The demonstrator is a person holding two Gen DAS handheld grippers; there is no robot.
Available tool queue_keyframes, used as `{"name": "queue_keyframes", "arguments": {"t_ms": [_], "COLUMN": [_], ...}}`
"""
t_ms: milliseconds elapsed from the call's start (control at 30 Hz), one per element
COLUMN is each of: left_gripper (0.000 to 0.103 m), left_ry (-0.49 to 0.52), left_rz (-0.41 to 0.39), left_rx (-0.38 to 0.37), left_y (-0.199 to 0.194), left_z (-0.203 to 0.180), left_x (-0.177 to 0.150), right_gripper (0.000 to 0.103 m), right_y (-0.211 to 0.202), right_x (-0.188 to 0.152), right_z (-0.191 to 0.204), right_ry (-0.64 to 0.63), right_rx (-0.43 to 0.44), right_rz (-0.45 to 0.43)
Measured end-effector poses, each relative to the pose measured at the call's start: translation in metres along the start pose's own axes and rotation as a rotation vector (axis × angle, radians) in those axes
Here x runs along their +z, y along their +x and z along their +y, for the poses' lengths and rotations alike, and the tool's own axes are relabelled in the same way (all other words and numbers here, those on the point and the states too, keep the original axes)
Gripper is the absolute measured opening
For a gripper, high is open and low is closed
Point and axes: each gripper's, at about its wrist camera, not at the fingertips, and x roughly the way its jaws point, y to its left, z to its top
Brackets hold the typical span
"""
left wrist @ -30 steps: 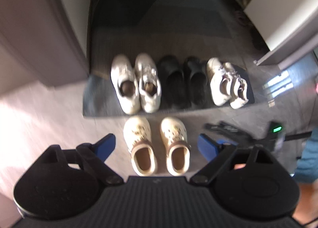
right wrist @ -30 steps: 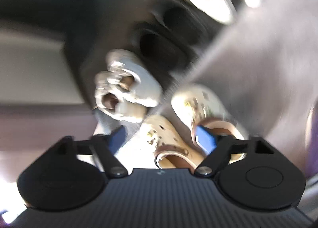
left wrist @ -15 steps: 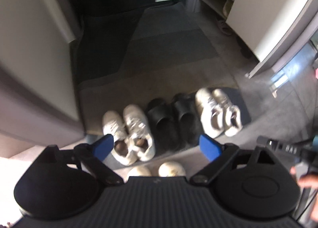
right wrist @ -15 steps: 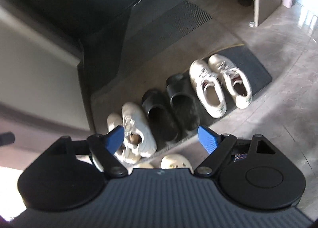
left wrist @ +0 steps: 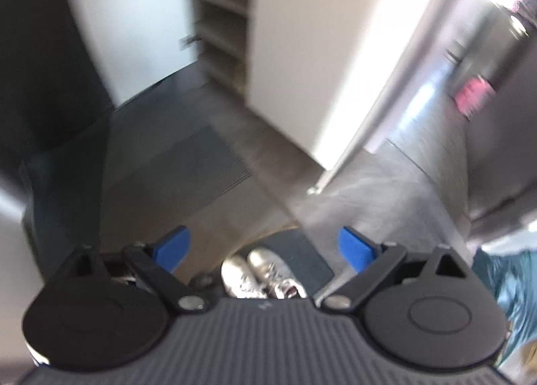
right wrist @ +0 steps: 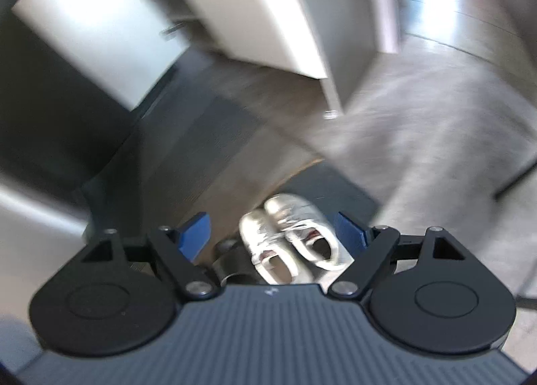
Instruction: Organize scattered shoes
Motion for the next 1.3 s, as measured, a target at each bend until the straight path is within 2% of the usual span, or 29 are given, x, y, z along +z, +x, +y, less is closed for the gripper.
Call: {"name": "queue_keyframes", "arguments": {"t_ms": [133, 233, 333, 433, 567, 633, 733, 867, 900, 1000, 1133, 1167, 1300], "left_gripper": [0.097, 0.097, 0.097, 0.097, 0.096, 0.096, 0.096, 0.096, 0.096, 0.096, 0.096, 0.096, 0.096], "left_ry": [0.190, 0.351, 0.492, 0.614, 0.760, 0.850, 1.011, 1.148, 1.186, 1.280, 1.374, 1.458, 1.622], "left_rz": [0.088, 0.150, 0.211, 0.261, 0.277, 0.275, 0.234, 0.212, 0.200, 0.206, 0.252, 0.261, 0.283], "left_rx": [-0.041, -0.067, -0.115, -0.198, -0.289, -0.297, -0.329, -0.373, -0.380, -0.417, -0.485, -0.521, -0.591], "left_y": [0.042, 0.065, 0.095, 0.128, 0.169, 0.181, 0.182, 0.185, 0.174, 0.170, 0.165, 0.160, 0.145], "left_z": [-0.043, -0.067, -0.071, -0.066, -0.032, -0.023, -0.013, -0.013, -0.015, -0.028, -0.037, -0.037, -0.033], "left_x": [0.023, 0.023, 0.026, 0.031, 0.049, 0.058, 0.075, 0.079, 0.082, 0.067, 0.041, 0.019, -0.038], "right_gripper": [0.083, 0.083, 0.083, 0.083, 0.083, 0.083, 0.083, 0.083, 0.083, 0.083, 0.083, 0.083, 0.083], "right_y": [0.005, 0.012, 0.023, 0.037, 0.049, 0.050, 0.035, 0.010, 0.006, -0.004, -0.006, -0.006, 0.007], "right_x": [-0.006, -0.012, -0.015, -0.016, -0.017, -0.022, -0.036, -0.058, -0.065, -0.096, -0.151, -0.161, -0.224], "right_z": [-0.028, -0.036, -0.034, -0.024, 0.003, 0.020, 0.049, 0.081, 0.085, 0.106, 0.150, 0.158, 0.216], "right_ry": [0.145, 0.246, 0.357, 0.471, 0.612, 0.700, 0.837, 0.956, 0.987, 1.118, 1.275, 1.304, 1.505], "right_rx": [-0.089, -0.155, -0.217, -0.272, -0.372, -0.427, -0.499, -0.591, -0.609, -0.674, -0.776, -0.792, -0.893], "right_rz": [-0.041, -0.056, -0.062, -0.084, -0.141, -0.172, -0.229, -0.319, -0.338, -0.396, -0.450, -0.458, -0.497]}}
